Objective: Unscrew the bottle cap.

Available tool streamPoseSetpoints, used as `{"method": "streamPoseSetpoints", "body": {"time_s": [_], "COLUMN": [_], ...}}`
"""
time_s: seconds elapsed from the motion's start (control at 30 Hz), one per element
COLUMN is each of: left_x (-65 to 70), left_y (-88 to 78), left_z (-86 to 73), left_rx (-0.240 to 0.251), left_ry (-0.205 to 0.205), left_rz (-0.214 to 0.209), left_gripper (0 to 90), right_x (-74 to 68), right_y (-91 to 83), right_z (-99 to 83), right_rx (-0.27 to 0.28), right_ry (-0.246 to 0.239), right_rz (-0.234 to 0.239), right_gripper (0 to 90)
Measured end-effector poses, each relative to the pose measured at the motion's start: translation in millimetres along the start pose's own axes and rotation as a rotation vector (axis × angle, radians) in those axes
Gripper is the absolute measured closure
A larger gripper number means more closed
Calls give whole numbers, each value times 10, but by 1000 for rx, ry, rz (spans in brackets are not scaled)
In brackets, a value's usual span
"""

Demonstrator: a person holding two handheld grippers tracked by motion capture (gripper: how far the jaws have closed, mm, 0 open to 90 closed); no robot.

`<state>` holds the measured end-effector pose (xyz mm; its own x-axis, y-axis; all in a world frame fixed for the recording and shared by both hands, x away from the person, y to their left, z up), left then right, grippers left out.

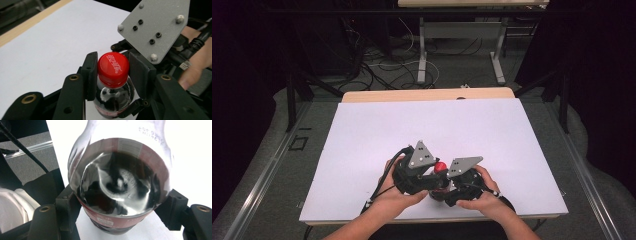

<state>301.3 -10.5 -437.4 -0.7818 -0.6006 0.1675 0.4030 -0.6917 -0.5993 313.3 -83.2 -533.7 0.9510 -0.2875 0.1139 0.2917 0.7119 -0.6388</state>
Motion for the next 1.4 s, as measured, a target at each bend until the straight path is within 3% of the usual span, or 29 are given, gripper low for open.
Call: {"method": "streamPoseSetpoints", "body": {"time_s": [0.03,0.1,0.17,0.23,0.3,0.43,0.53,0.6,0.7,0.8,0.93,0.97,1.07,1.13,1.2,1.33,1.4], "left_x": [-20,-44,-79,-110,-137,-178,-149,-151,-152,-151,-120,-100,-67,-52,-30,-3,-33], "left_y": [-6,-37,-71,-103,-112,-90,-86,-84,-76,-63,-39,-30,-6,4,16,26,21], "left_z": [9,16,45,22,16,32,23,19,23,31,32,34,26,16,12,31,34], "left_rx": [-16,-72,-68,-129,-139,-159,-160,-165,-154,-125,-66,-40,21,36,36,37,18], "left_ry": [13,70,148,190,261,268,268,280,258,208,82,24,-59,-86,-101,-88,-72], "left_rz": [-28,-134,-232,-347,-388,-461,-513,-495,-450,-377,-221,-179,-59,-1,33,26,31], "left_gripper": [533,493,487,463,460,509,597,606,612,614,615,615,615,616,615,604,518], "right_x": [-4,-12,-22,-57,-88,-159,-192,-193,-175,-131,-48,-38,-16,-7,-8,-6,1], "right_y": [-11,-24,-30,-34,-26,-8,-2,3,1,-3,-5,-11,-15,-5,4,-3,-21], "right_z": [4,12,25,39,52,65,72,70,62,50,38,29,22,24,16,17,14], "right_rx": [3,15,30,36,39,42,41,41,37,29,29,20,11,10,-2,7,7], "right_ry": [12,6,0,-20,-34,-61,-70,-71,-67,-49,-26,-15,12,31,30,31,20], "right_rz": [6,24,39,65,73,111,131,122,122,92,47,41,19,1,-10,-1,3], "right_gripper": [290,290,290,290,290,290,290,289,290,290,290,290,290,291,290,290,290]}}
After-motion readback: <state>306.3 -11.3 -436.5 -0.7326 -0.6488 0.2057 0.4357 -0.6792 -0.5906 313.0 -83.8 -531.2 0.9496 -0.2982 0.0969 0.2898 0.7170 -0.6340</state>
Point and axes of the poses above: each handheld gripper's, and its own axes: y roughly forward along the jaws, z roughly out of its top, x roughly to its right, the point moved 8 cm from there along y, roughly forward along the jaws, and after that the axes turned 11 degrees about -y, right-handed, at the moved point
